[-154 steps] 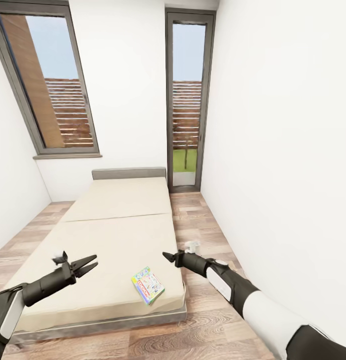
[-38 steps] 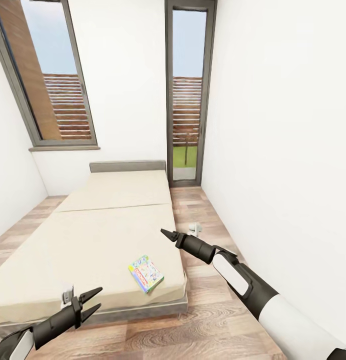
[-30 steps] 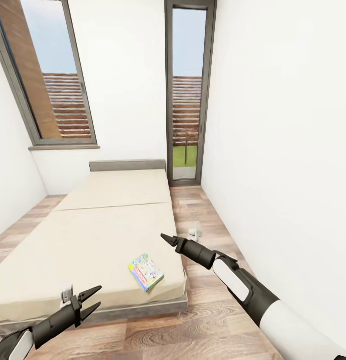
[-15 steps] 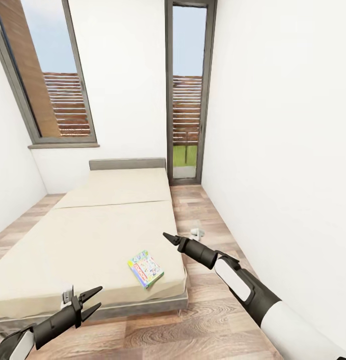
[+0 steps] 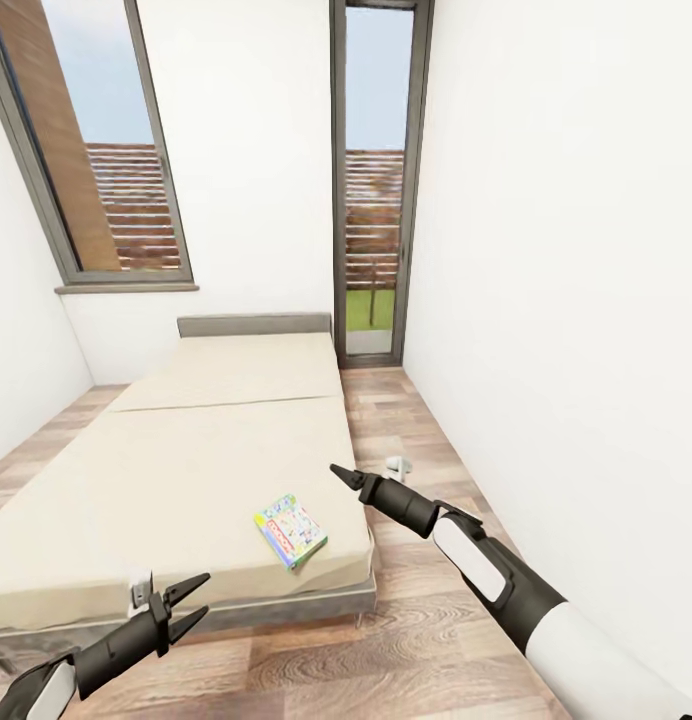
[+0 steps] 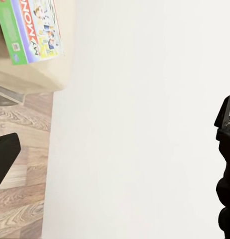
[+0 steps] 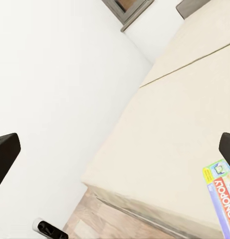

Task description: Put all the toys in the child's room - the three board games (two on the bed and one on the table), the two jigsaw puzzles on the table, and the tennis ball on the table - inside the toy box on the table in the child's room.

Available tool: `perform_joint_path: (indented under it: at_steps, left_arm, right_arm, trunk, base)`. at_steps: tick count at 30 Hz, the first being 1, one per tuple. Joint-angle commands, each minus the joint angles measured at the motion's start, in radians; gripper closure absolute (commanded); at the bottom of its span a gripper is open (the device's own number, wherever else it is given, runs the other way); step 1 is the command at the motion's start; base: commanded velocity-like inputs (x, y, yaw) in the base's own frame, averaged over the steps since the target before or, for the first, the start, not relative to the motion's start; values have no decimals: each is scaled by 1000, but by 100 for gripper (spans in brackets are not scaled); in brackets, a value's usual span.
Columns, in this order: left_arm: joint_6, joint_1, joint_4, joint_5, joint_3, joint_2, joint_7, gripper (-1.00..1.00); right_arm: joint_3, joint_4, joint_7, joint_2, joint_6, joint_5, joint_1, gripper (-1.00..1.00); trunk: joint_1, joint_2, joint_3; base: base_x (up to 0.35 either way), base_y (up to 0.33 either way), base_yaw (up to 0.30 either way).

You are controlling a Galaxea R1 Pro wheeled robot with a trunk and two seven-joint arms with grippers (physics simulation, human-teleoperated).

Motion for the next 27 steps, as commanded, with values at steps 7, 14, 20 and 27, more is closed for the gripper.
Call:
perform_joint_path:
  at_steps: [7,14,20,27]
  left_arm:
    - [9,-1,1,2,0,0,-2,-100]
    - [8,-1,1,0,0,0,-1,-100]
    - [8,-1,1,-1,1,0,-1,-100]
    - [10,-1,1,2,1,3,-6,-100]
  right_arm:
    - [2,0,6,-2,5,-20,-1,-100]
    - [2,0,9,-3,6,-26,-1,-100]
    - [1,1,9,-3,11,-32,-1,-100]
    - [-8,-1,7,-1,15,-69,-1,-100]
  trunk:
    - [27,-50,-23]
    - [54,-99,-45]
    - [77,-141,-64]
    - [104,-190,-86]
  base:
    - [0,0,0]
    - [0,0,0]
    - [0,0,0]
    - [0,0,0]
